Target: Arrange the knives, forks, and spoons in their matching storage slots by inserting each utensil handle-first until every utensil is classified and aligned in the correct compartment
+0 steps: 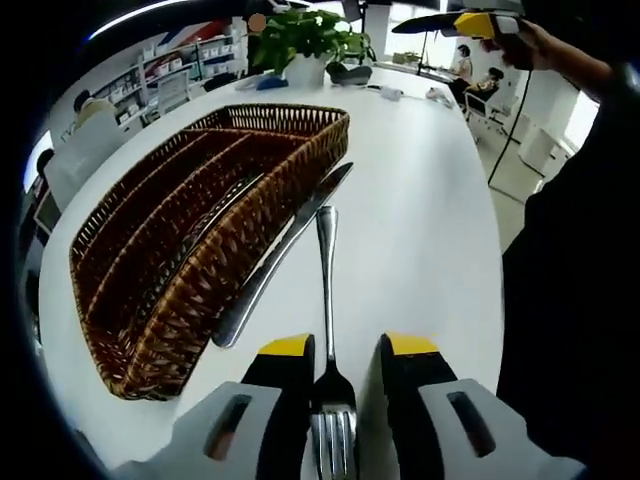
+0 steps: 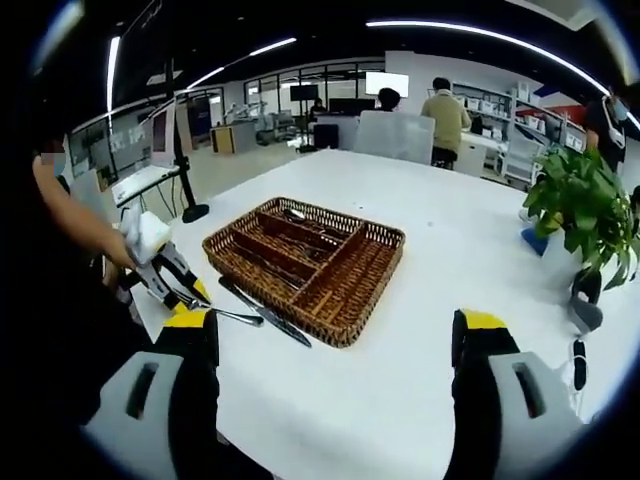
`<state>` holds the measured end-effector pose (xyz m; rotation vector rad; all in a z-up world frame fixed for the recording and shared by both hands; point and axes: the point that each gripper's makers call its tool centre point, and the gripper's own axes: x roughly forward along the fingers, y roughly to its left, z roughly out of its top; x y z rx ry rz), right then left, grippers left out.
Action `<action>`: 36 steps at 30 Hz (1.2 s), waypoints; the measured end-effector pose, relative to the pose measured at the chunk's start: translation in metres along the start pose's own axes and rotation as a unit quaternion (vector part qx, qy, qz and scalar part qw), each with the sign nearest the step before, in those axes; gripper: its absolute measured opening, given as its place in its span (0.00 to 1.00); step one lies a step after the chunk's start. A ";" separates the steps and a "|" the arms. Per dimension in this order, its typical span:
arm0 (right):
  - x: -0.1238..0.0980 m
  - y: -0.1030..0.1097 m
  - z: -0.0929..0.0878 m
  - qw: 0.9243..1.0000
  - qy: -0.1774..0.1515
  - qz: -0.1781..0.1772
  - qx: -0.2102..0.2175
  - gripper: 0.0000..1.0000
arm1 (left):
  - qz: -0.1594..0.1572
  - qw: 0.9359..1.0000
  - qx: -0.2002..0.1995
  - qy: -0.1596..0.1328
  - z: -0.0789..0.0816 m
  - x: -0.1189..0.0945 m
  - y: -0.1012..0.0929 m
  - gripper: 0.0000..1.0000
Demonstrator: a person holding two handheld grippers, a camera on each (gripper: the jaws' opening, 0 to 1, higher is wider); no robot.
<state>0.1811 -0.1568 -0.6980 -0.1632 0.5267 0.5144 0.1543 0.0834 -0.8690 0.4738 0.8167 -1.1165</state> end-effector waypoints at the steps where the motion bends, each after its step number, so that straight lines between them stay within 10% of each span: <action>1: 0.001 0.000 -0.001 1.000 0.000 0.000 0.007 1.00 | 0.000 1.000 0.004 0.000 0.000 0.000 0.001 0.25; 19: 0.006 0.011 0.009 1.000 -0.007 0.008 0.008 1.00 | -0.007 0.994 0.109 0.007 -0.001 0.003 -0.006 0.06; 36: 0.005 0.019 0.019 1.000 -0.022 0.012 0.011 1.00 | -0.027 0.998 0.046 0.026 0.000 0.006 -0.003 0.02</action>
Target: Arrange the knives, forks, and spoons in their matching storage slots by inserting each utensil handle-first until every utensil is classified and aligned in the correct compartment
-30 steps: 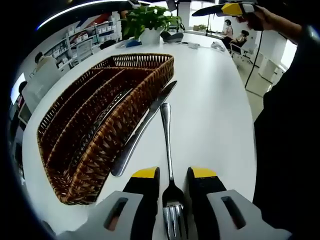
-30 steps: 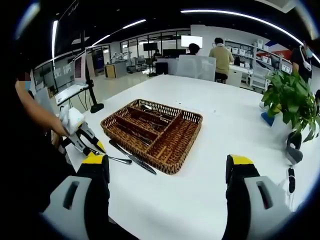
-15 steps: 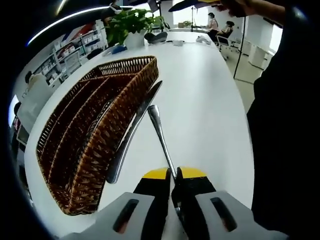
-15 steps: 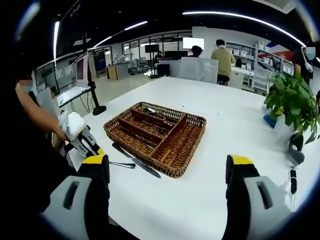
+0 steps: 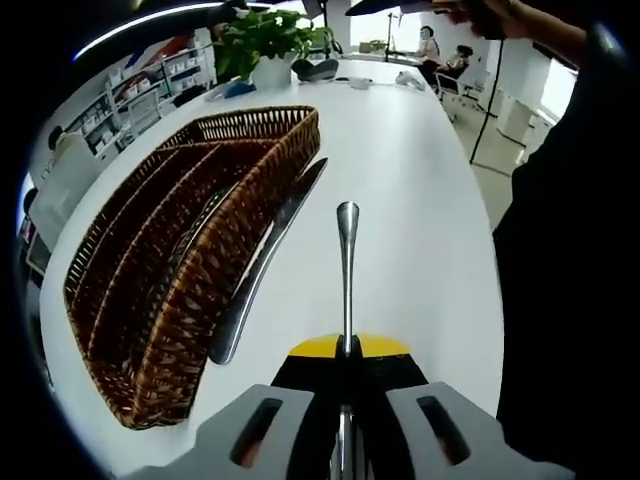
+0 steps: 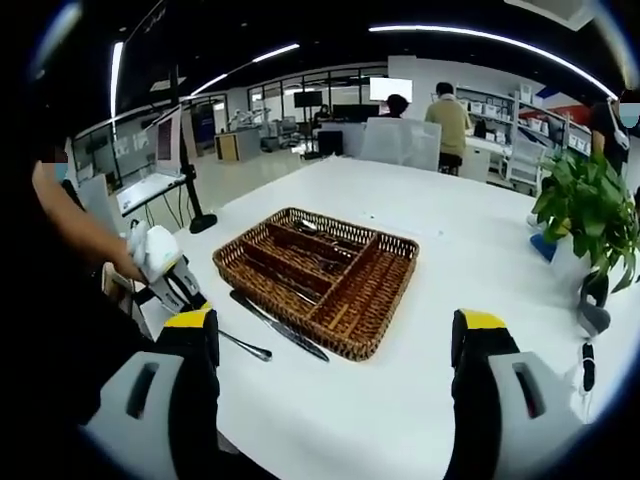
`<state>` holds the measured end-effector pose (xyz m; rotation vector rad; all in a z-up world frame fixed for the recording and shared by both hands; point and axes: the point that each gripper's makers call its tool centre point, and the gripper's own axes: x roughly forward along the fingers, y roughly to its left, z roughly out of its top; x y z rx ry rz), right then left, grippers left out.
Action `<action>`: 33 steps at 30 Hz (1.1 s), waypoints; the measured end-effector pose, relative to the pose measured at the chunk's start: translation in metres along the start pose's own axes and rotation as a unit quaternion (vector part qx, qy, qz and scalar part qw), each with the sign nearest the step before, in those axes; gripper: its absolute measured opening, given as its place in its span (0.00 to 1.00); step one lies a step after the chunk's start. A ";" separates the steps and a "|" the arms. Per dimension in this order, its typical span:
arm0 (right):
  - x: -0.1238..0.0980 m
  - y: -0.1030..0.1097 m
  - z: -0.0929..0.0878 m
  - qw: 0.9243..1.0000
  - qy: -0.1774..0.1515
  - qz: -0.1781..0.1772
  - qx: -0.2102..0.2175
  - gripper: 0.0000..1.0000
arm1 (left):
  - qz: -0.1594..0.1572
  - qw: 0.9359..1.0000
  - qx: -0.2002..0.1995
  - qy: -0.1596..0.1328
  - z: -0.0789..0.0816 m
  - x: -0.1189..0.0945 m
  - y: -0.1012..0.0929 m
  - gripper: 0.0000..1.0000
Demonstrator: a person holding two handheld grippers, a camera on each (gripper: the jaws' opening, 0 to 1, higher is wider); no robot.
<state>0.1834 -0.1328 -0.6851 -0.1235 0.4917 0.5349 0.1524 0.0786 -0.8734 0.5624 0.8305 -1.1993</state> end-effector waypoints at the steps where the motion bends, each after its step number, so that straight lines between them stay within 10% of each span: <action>1: 0.000 0.000 0.001 1.000 -0.005 -0.002 0.003 1.00 | 0.000 1.000 -0.008 0.008 -0.001 0.000 0.000 0.02; 33: -0.007 0.000 -0.014 1.000 0.013 -0.006 0.001 0.99 | -0.013 0.998 0.049 0.028 0.011 -0.014 0.002 0.01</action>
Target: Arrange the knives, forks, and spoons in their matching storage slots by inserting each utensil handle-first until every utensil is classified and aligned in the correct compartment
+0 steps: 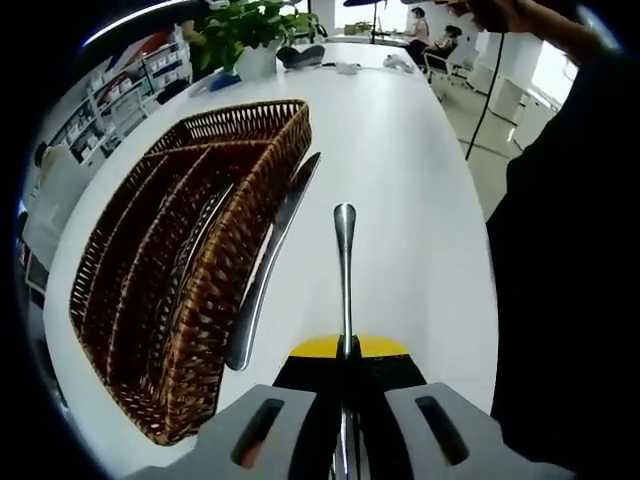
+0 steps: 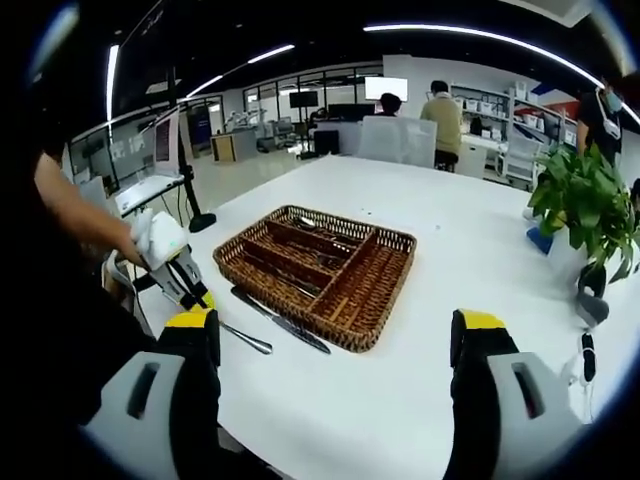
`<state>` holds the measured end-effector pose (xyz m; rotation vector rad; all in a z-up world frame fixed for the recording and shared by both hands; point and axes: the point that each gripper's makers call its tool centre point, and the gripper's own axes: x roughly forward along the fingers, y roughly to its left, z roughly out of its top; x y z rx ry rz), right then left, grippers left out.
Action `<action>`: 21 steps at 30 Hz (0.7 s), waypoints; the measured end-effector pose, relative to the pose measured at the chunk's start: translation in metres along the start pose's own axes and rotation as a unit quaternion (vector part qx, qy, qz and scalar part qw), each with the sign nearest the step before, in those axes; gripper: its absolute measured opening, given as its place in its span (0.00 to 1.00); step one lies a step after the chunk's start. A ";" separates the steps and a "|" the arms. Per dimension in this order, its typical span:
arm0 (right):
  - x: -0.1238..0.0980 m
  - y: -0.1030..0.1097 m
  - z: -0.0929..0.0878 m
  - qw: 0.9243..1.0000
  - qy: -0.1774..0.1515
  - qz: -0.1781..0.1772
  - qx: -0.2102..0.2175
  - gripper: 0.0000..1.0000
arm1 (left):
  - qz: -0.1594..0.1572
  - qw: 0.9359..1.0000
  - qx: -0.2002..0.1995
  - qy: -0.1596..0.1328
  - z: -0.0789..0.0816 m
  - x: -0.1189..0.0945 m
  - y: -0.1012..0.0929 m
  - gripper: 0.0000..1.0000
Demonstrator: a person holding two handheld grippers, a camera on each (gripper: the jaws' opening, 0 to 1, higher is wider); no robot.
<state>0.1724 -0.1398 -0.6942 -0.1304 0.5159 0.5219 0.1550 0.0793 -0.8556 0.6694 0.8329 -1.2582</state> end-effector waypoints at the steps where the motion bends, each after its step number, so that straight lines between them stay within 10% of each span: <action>1: 0.000 0.000 0.000 1.000 0.001 0.001 0.002 0.99 | -0.001 1.000 0.000 -0.005 0.002 -0.001 0.000 0.01; 21: -0.002 0.001 -0.002 1.000 0.000 0.008 0.004 0.99 | -0.006 0.997 0.023 -0.068 0.048 -0.046 0.005 0.01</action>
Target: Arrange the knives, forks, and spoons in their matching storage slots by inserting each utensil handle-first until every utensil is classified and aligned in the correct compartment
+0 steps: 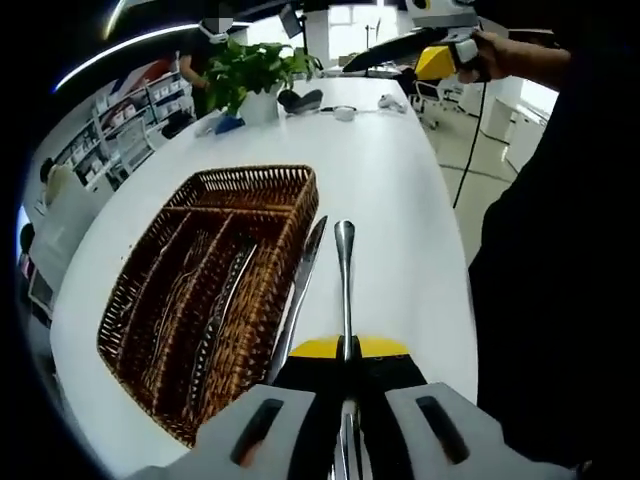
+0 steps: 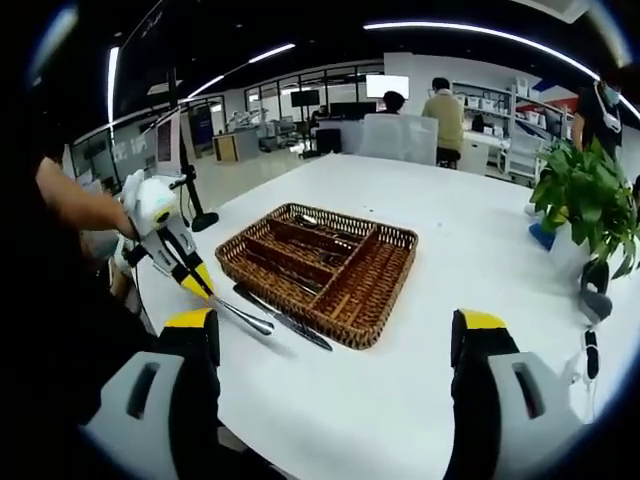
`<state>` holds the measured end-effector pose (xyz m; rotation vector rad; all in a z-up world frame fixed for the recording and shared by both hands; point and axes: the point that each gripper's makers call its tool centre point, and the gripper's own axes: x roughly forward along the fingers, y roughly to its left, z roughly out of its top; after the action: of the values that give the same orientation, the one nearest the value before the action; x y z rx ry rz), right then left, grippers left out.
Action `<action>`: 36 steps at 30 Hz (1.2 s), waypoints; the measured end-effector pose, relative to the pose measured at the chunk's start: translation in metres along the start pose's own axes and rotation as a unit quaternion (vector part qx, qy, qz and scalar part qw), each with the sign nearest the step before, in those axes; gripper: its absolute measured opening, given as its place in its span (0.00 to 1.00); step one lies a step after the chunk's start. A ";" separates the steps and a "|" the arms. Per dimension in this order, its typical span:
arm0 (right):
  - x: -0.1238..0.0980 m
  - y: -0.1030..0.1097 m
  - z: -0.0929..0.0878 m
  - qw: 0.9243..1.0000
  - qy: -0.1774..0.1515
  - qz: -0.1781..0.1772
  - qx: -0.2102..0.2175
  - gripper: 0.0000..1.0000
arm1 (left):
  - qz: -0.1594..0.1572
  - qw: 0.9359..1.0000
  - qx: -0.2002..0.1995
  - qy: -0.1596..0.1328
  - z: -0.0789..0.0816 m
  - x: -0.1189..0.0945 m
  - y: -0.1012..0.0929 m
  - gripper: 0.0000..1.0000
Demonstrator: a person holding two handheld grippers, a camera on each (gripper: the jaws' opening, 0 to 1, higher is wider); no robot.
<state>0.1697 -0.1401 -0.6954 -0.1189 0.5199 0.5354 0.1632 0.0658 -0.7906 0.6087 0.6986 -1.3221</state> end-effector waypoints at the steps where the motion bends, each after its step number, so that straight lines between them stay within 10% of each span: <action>1: 0.000 0.000 0.000 1.000 0.000 0.000 0.000 0.99 | -0.004 1.000 0.007 -0.003 0.006 -0.004 -0.001 0.01; 17: 0.000 0.014 0.002 1.000 -0.001 0.028 -0.011 1.00 | 0.007 0.999 0.048 -0.016 0.064 -0.051 0.002 0.02; 36: 0.002 0.008 0.003 1.000 0.007 0.016 0.020 1.00 | 0.019 0.995 0.093 -0.028 0.080 -0.064 0.009 0.01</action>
<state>0.1682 -0.1312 -0.6940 -0.0753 0.5459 0.5548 0.1741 0.0489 -0.6902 0.7277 0.5188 -1.3742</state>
